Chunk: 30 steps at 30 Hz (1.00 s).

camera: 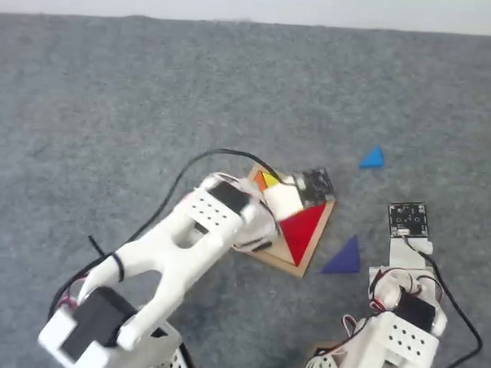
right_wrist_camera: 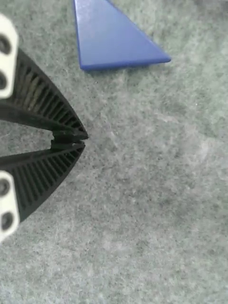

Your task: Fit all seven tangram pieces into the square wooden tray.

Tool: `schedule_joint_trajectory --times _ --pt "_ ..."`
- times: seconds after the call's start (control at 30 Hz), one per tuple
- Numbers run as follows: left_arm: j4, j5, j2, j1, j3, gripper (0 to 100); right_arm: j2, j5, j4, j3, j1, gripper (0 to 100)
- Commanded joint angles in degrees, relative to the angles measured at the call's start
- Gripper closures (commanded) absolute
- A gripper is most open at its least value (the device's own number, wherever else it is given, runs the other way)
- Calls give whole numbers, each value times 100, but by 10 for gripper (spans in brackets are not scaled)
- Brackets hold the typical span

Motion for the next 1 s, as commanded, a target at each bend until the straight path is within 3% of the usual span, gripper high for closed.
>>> schedule_joint_trajectory --times 0.0,0.13,0.37,0.97 --pt "-563 -571 -290 -448 -22 989 -92 62 -75 -35 -66 986" --pt "-765 -1029 26 -475 13 989 -92 62 -75 -35 -66 986" --pt "-765 -1187 123 -114 198 988 -92 62 -84 -35 -66 986" --pt "-976 -712 176 123 242 891 -92 62 -84 -35 -66 986"
